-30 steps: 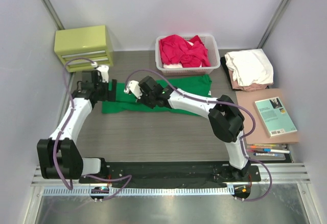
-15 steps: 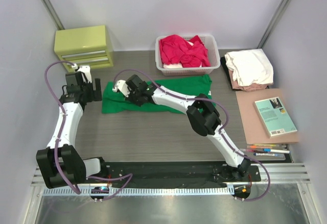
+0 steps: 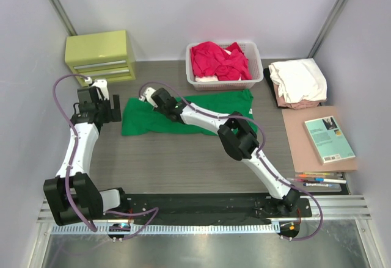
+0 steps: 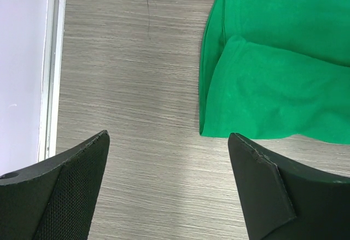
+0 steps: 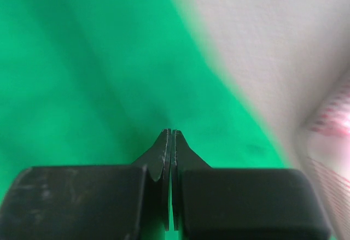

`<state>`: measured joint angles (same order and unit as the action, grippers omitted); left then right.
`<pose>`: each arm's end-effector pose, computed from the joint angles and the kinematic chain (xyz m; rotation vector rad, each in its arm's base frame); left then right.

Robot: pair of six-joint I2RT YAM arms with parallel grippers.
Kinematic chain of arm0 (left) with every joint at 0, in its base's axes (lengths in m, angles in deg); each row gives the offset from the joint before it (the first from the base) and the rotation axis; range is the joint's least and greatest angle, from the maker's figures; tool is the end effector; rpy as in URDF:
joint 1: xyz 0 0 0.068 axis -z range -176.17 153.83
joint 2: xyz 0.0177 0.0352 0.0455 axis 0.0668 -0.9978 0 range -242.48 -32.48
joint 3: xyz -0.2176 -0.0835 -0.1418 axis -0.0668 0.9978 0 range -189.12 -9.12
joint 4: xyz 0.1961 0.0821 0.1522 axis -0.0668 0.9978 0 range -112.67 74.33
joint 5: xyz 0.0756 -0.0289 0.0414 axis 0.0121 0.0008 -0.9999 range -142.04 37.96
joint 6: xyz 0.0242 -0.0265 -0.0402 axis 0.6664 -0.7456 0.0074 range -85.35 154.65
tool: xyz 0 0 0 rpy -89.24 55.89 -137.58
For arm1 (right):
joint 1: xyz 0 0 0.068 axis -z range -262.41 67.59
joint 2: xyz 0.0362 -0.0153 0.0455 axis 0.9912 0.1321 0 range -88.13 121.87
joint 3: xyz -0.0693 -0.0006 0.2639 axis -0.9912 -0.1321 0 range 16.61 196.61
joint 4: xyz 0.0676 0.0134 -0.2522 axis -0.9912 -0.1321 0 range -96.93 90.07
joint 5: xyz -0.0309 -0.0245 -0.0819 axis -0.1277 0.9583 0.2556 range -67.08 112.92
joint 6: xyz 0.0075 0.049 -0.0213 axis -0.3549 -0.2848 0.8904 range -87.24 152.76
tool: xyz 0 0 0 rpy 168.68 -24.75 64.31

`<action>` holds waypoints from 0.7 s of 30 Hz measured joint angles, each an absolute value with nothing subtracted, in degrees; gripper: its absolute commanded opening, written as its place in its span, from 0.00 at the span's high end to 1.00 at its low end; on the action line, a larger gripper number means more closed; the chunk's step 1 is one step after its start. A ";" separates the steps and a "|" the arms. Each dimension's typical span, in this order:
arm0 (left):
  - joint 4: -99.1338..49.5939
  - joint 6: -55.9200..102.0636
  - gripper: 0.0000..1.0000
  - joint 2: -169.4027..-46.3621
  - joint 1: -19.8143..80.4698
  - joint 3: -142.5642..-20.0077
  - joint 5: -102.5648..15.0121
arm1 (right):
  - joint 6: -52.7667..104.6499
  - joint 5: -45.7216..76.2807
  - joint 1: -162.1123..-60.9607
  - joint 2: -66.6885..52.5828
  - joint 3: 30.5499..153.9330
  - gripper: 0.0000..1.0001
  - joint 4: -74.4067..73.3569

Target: Fold and stack the t-shirts

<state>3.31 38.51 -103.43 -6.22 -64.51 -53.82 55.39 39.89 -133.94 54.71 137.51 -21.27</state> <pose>0.2636 0.0479 0.2825 -0.1404 2.2963 0.1608 0.3556 0.4310 0.1629 -1.2589 1.9096 -0.0839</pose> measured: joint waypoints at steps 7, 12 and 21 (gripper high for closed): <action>3.40 38.51 0.10 -103.41 -6.46 -64.03 -53.27 | 61.68 59.94 -131.97 55.02 130.69 0.99 -1.82; 3.40 38.49 0.10 -103.41 -6.46 -64.01 -53.03 | 69.64 68.20 -132.60 54.80 122.17 0.99 13.39; 3.42 38.16 0.10 -103.63 -6.48 -64.01 -50.17 | 68.77 69.84 -136.82 36.51 100.96 0.99 15.82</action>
